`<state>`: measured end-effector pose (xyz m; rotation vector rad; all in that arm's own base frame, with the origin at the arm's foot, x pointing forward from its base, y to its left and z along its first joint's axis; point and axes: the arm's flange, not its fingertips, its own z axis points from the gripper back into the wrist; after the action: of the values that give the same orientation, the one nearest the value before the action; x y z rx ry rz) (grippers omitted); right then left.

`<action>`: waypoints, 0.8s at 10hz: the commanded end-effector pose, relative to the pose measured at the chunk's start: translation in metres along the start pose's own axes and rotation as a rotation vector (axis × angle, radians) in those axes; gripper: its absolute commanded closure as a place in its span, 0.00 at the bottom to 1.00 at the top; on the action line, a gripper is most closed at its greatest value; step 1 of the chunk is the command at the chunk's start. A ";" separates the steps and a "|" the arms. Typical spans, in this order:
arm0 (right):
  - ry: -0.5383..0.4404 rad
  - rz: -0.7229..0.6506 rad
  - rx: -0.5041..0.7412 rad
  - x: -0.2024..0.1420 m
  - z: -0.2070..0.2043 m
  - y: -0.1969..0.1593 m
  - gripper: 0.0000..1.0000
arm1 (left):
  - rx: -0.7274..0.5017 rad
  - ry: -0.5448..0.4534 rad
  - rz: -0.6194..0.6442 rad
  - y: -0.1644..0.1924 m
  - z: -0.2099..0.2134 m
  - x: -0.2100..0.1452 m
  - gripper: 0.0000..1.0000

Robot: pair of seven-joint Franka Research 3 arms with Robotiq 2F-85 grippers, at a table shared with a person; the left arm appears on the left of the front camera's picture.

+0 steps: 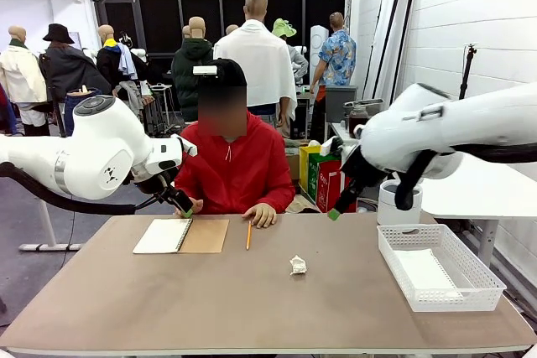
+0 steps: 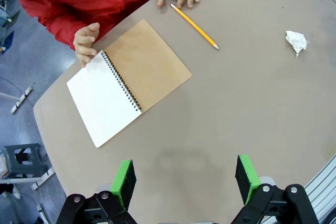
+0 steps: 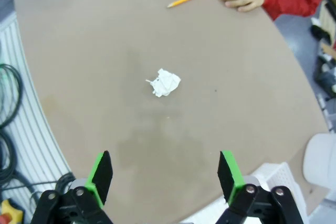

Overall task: Sort the paper based on its condition.
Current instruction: If a person hands you a paper, place it in the Organizing basket , and if it's crumpled, put it in the Trash can.

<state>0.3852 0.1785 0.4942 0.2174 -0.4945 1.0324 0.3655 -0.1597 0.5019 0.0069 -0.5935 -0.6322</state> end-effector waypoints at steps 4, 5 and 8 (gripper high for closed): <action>0.145 0.079 0.036 0.020 -0.072 -0.006 0.00 | -0.002 -0.004 -0.005 0.001 -0.001 -0.001 0.00; 0.150 0.070 0.051 0.018 -0.080 -0.002 0.00 | -0.002 -0.004 -0.005 0.001 -0.001 -0.001 0.00; 0.147 0.049 0.054 0.017 -0.078 0.002 0.00 | -0.002 -0.004 -0.005 0.001 -0.001 -0.001 0.00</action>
<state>0.4132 0.2246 0.4323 0.1677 -0.3353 1.1010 0.3655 -0.1596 0.5019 0.0069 -0.5934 -0.6320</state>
